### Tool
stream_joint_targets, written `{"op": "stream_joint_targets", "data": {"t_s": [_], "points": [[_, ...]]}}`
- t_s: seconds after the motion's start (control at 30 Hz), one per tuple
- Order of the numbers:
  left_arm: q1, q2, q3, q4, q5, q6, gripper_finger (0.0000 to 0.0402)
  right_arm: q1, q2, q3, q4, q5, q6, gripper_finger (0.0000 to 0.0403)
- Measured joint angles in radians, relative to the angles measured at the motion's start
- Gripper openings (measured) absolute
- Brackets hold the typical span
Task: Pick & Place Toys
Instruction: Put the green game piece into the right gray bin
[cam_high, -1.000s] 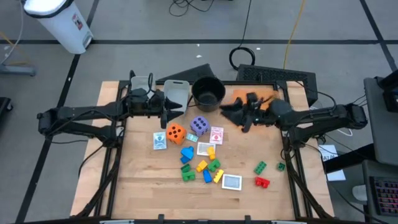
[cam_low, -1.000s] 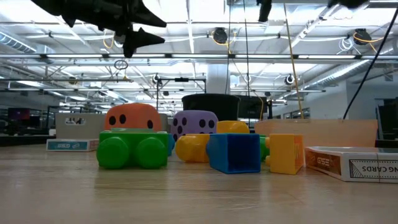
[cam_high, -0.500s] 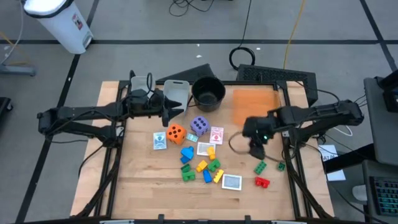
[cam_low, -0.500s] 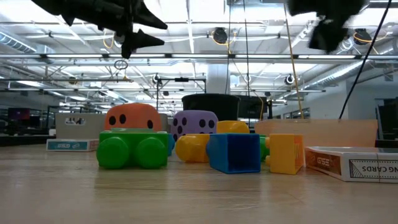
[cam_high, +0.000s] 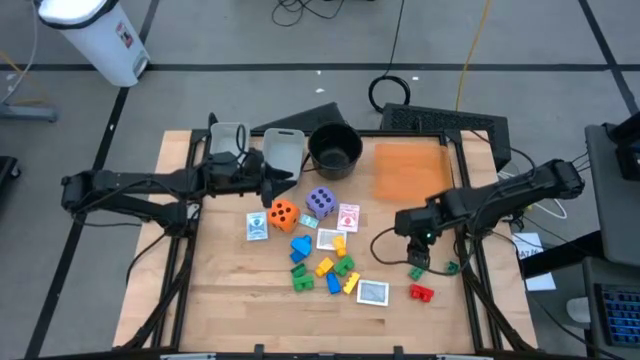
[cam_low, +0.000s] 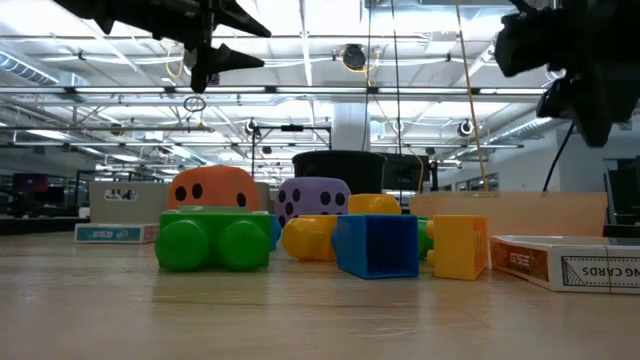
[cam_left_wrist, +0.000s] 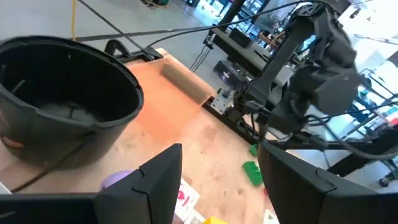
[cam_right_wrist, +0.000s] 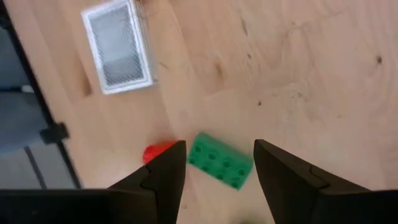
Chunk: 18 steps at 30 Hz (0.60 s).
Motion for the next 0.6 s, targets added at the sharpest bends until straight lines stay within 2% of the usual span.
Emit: {"op": "stream_joint_targets", "data": {"t_s": [0.2,0.3,0.37,0.47,0.6], "points": [[-0.064,0.0,0.0,0.0,-0.04,-0.042,0.0218,0.016,-0.001,-0.041,0.033,-0.117,-0.057,0.0187],[-0.098,0.0,0.0,-0.001,-0.087,-0.042,0.0218,0.068,-0.001,-0.041,0.033,-0.179,-0.071,0.0188],[-0.121,0.0,0.0,-0.001,-0.122,-0.044,0.0218,0.123,-0.001,-0.04,0.028,-0.182,-0.115,0.0188],[-0.15,0.0,0.0,-0.001,-0.169,-0.062,0.0218,0.219,-0.001,-0.037,0.025,-0.123,-0.24,0.0188],[-0.179,0.008,0.0,0.001,-0.215,-0.066,0.0218,0.347,-0.001,-0.037,0.024,0.119,-0.413,0.0188]]}}
